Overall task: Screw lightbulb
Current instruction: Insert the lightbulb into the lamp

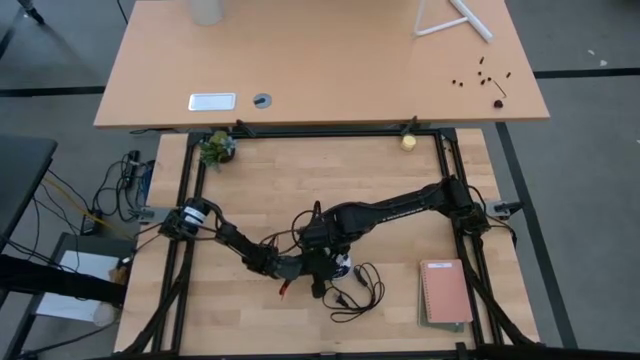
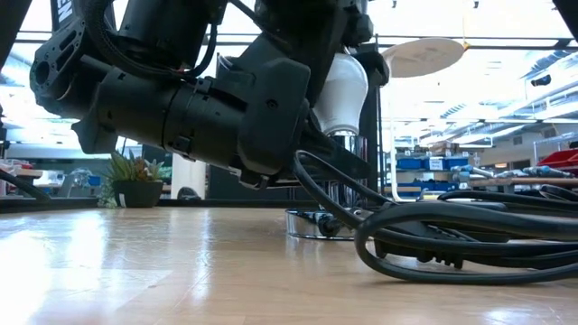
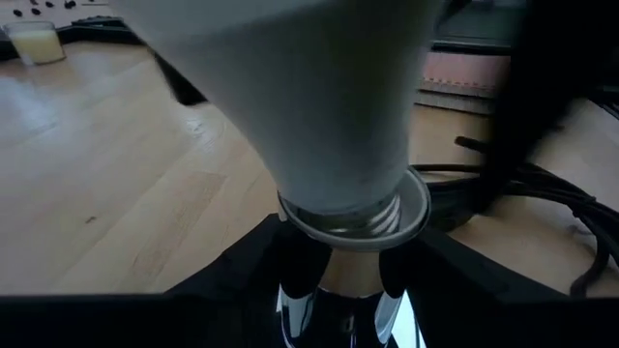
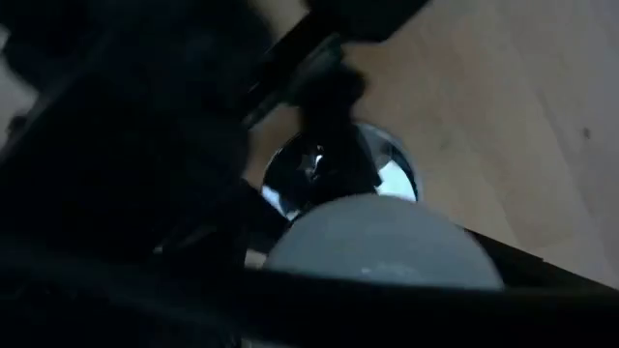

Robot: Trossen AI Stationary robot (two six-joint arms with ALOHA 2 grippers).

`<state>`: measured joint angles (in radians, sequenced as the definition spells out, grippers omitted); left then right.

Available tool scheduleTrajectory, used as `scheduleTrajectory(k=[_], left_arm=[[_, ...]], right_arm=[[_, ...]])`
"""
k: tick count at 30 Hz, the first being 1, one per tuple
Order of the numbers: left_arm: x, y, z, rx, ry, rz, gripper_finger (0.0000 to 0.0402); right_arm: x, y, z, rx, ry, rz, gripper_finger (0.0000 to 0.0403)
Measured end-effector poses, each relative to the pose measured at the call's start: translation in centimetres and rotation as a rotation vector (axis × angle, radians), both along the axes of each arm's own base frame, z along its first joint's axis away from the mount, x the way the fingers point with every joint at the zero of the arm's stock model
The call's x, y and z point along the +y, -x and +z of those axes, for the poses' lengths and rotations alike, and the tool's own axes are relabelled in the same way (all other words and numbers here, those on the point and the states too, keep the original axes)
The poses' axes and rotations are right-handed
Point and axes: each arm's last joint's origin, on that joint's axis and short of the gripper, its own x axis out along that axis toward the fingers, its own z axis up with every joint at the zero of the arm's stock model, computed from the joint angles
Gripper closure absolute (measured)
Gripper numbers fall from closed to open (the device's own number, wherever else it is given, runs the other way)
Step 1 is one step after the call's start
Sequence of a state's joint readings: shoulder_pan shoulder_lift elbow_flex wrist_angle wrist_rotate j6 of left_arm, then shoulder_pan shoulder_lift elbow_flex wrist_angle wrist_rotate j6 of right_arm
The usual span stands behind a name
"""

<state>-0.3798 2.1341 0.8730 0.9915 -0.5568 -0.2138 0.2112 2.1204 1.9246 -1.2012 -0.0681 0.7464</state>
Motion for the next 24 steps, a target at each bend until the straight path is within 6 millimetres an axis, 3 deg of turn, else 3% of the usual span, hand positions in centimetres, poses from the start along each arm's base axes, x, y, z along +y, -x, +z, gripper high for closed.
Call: scheduleTrajectory(k=[8, 24], left_arm=[[0.0, 0.0, 0.0, 0.002, -0.016, -0.003, 0.0211], [0.0, 0.0, 0.1, -0.001, -0.02, -0.01, 0.0211]], right_arm=[[2.2, 0.5, 0.1, -0.022, 0.046, 0.227, 0.0076], [2.0, 0.2, 0.1, -0.061, 0.097, 0.32, 0.0086]])
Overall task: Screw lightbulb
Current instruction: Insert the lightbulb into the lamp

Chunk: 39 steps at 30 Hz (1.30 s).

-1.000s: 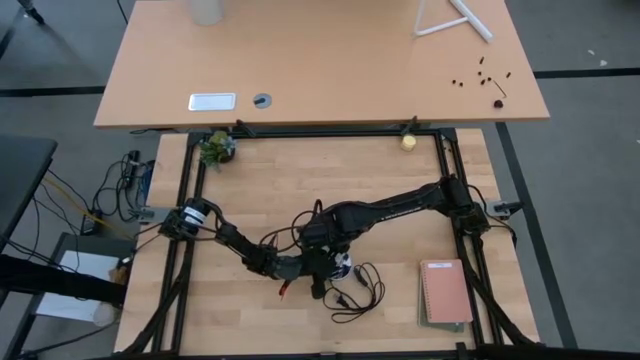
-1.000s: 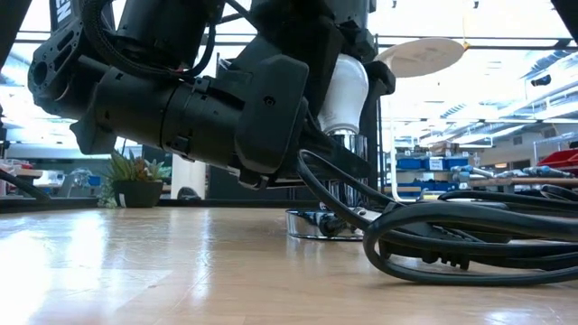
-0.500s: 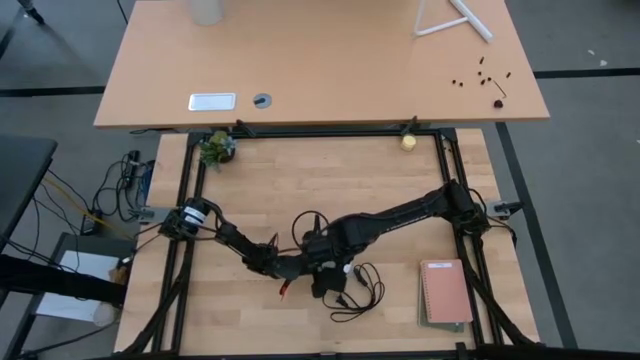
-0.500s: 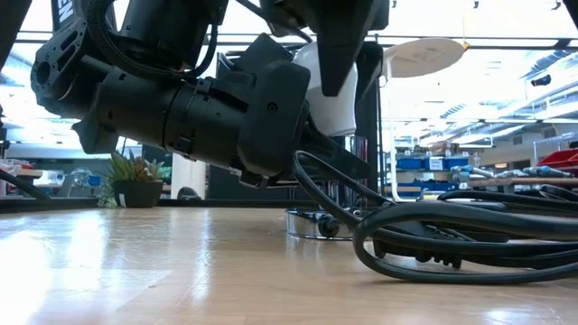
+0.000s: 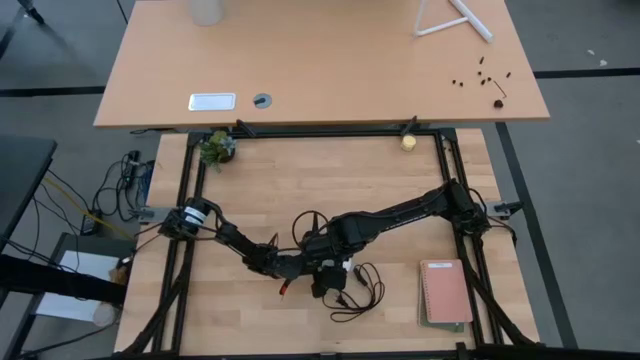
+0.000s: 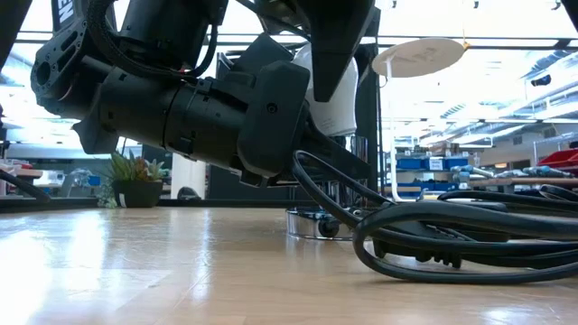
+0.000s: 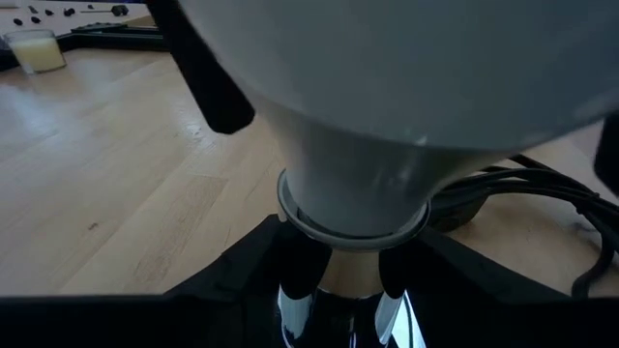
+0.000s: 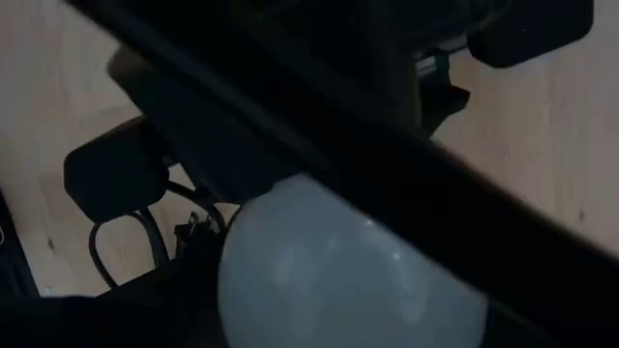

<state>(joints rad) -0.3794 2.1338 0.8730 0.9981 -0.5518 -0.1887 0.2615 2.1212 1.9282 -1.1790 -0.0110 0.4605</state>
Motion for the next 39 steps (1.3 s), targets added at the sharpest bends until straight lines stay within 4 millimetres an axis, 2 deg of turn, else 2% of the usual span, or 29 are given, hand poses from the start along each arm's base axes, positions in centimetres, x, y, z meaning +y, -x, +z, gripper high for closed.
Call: scheduleTrajectory(k=[8, 18, 28, 36, 39], left_arm=[[0.0, 0.0, 0.0, 0.004, 0.002, -0.001, 0.0211], [0.1, 0.0, -0.1, 0.006, 0.008, 0.003, 0.0211], [0.0, 0.0, -0.1, 0.01, -0.003, 0.001, 0.0211], [0.0, 0.0, -0.1, 0.013, -0.004, 0.0, 0.0211], [0.0, 0.0, -0.1, 0.013, -0.003, -0.002, 0.0211]], right_arm=[[0.0, -0.3, 0.0, -0.033, 0.012, 0.006, 0.014], [-0.2, 0.4, 0.1, 0.025, 0.054, -0.018, 0.0125], [-0.6, 0.8, 1.0, 0.027, 0.027, 0.009, 0.0127], [-0.6, 0.8, 0.9, 0.018, 0.033, 0.052, 0.0127], [-0.6, 0.9, 0.3, 0.029, 0.031, 0.067, 0.0127]])
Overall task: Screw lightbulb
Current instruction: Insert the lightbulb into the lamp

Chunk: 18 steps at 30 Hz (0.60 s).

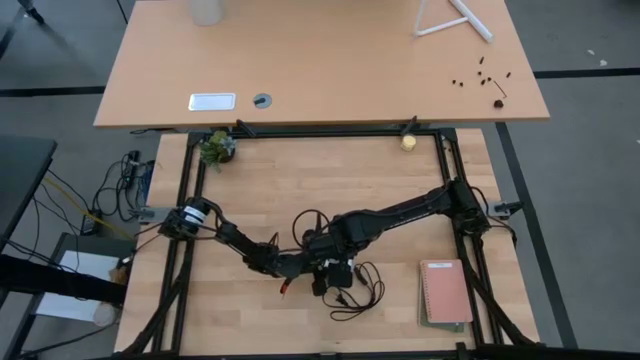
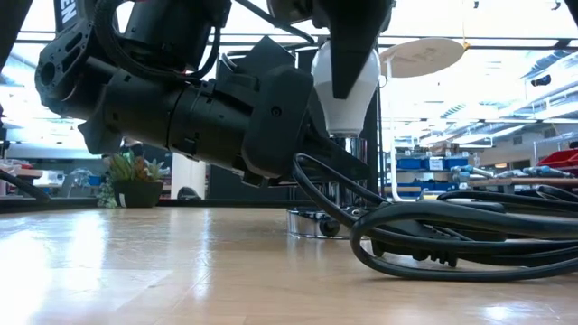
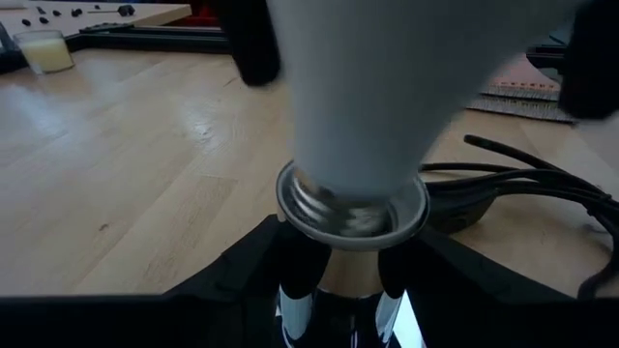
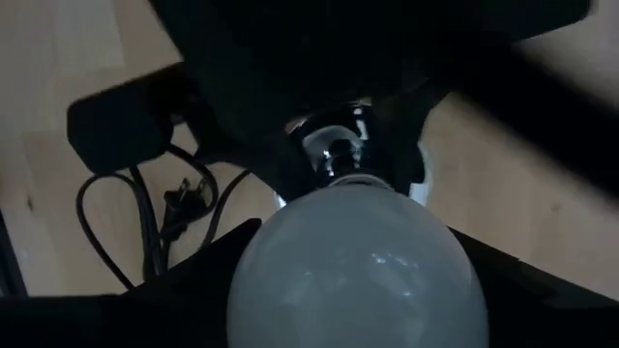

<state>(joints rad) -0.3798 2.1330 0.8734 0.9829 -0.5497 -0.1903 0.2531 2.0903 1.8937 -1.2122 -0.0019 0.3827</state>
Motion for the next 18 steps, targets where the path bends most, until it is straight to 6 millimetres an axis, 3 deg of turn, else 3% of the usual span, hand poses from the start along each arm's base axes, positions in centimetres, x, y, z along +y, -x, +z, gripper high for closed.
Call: scheduleTrajectory(k=[4, 14, 18], left_arm=[[-0.01, 0.01, -0.01, 0.002, -0.003, -0.002, 0.0211], [-0.02, 0.02, -0.02, 0.003, -0.004, -0.002, 0.0211], [-0.01, 0.02, -0.01, 0.001, 0.0, -0.001, 0.0211]], right_arm=[[-0.19, 0.18, -0.93, 0.025, -0.062, 0.007, 0.0127], [-0.22, -0.04, -1.13, 0.012, -0.051, -0.009, 0.0127], [-0.96, -0.22, -1.19, 0.025, -0.08, -0.104, 0.0128]])
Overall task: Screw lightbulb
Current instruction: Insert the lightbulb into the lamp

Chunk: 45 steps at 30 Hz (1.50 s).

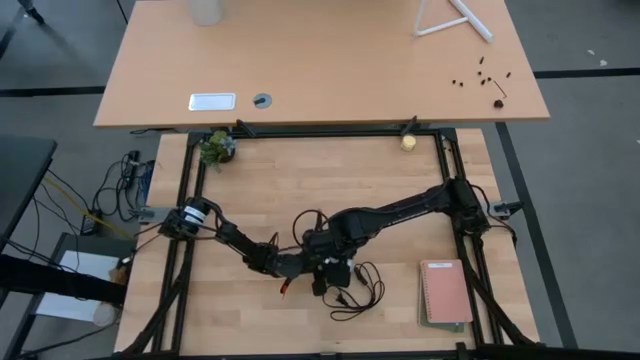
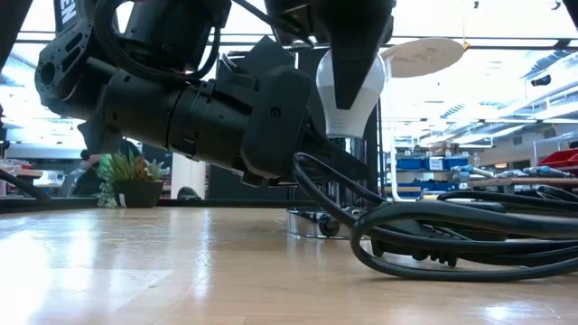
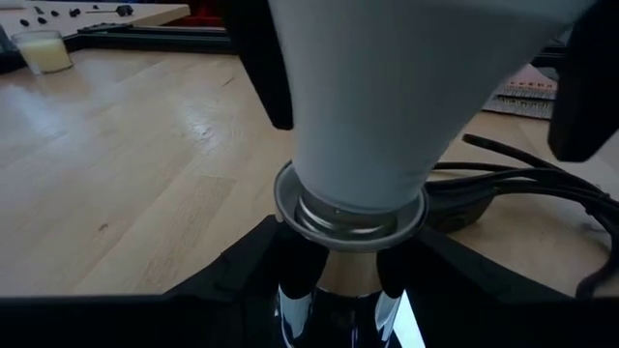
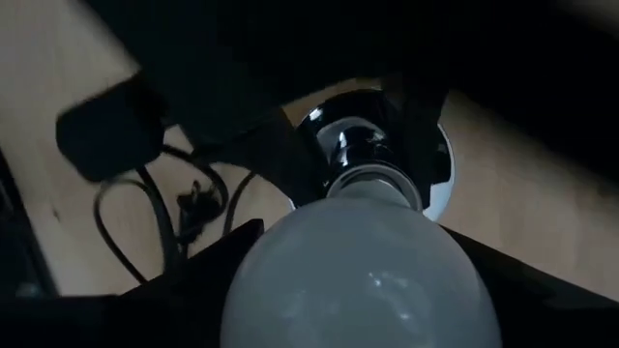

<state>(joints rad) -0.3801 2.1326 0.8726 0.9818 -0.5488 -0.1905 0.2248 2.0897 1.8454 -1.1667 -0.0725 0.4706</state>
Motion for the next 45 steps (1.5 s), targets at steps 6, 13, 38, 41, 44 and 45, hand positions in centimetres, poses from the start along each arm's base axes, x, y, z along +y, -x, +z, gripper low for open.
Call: scheduleTrajectory(k=[6, 13, 38, 41, 44, 45], left_arm=[[0.0, 0.0, 0.1, -0.008, 0.003, 0.0, 0.0211], [0.0, 0.0, 0.0, -0.012, 0.019, 0.008, 0.0211], [0.0, 0.0, 0.0, 0.003, -0.024, 0.006, 0.0211], [0.0, 0.0, 0.0, 0.002, -0.029, -0.008, 0.0211], [-0.1, 0.0, 0.1, 0.0, -0.044, -0.02, 0.0211], [-0.1, 0.0, 0.1, -0.001, -0.043, -0.023, 0.0211]], right_arm=[[-0.9, -0.3, -0.1, 0.012, -0.035, -0.159, 0.0128], [-1.0, -0.2, -0.2, 0.039, -0.034, -0.357, 0.013], [0.2, -0.3, -0.3, -0.027, 0.006, 0.059, 0.009], [0.2, -0.3, -0.3, -0.04, 0.025, 0.18, 0.0088], [0.2, -0.2, -0.3, -0.045, 0.043, 0.282, 0.0087], [0.2, -0.2, -0.2, -0.046, 0.058, 0.317, 0.0087]])
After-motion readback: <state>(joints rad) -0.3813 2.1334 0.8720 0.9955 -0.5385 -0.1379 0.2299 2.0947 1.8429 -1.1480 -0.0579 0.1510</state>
